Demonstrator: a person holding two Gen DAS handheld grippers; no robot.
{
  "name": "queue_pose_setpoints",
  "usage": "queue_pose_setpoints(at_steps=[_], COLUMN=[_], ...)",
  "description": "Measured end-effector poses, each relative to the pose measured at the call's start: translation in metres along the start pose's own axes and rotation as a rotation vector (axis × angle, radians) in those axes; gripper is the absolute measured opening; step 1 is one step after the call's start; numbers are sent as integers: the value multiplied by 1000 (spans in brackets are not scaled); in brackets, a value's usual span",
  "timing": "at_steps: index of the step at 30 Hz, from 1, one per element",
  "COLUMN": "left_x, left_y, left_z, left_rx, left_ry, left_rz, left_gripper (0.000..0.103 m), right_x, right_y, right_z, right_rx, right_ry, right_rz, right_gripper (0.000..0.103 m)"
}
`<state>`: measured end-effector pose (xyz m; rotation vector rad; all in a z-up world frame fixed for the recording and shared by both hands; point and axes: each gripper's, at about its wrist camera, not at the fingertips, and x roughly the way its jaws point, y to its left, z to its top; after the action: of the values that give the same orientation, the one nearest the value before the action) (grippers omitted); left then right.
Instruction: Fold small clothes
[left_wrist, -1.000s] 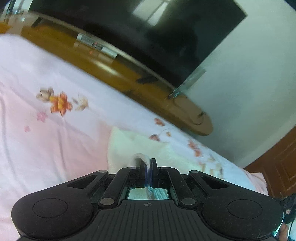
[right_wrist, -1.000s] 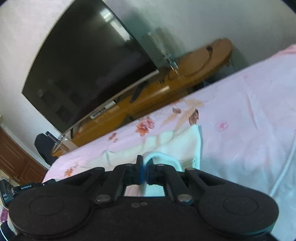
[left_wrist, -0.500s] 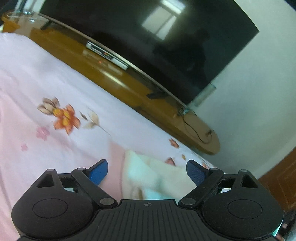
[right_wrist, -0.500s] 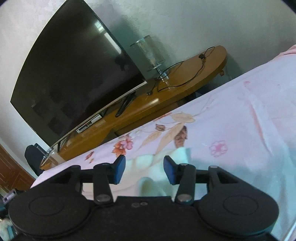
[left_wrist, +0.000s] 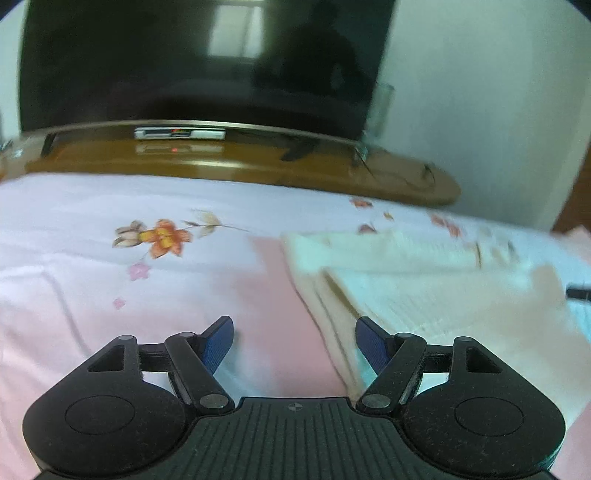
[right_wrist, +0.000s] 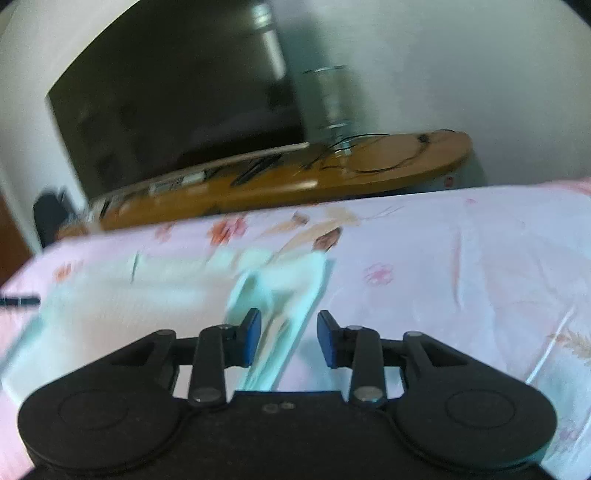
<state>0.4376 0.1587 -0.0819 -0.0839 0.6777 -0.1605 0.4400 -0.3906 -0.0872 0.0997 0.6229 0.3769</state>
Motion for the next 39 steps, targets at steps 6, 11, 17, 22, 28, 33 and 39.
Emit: queue_pose_setpoints(at_steps=[6,11,17,22,28,33,39], left_x=[34,61,56,64,72,65,67], left_y=[-23,-14,-15,-16,-19,-27,-30], left_z=[29,46,38,36,39,44,46], left_rx=[34,-77,-71,-54,-36,-14,-8], left_ry=[8,15,-64,-31,12,-30,-39], left_rz=[16,46,25,16,20,23,38], left_gripper=[73,73,73,52,21,9,8], right_x=[27,59,69,72,77,72,57], right_y=[22,1,-11,-11,-1,8,0], right_z=[18,38,34,32,36,36,34], right_rx=[-71,71,121,124,108,47,68], right_ry=[-6,-15,0,-2,16,9,-23], right_rz=[1,-6,29,50,65,22,-9], right_gripper=[34,35,36,35,25,4,3])
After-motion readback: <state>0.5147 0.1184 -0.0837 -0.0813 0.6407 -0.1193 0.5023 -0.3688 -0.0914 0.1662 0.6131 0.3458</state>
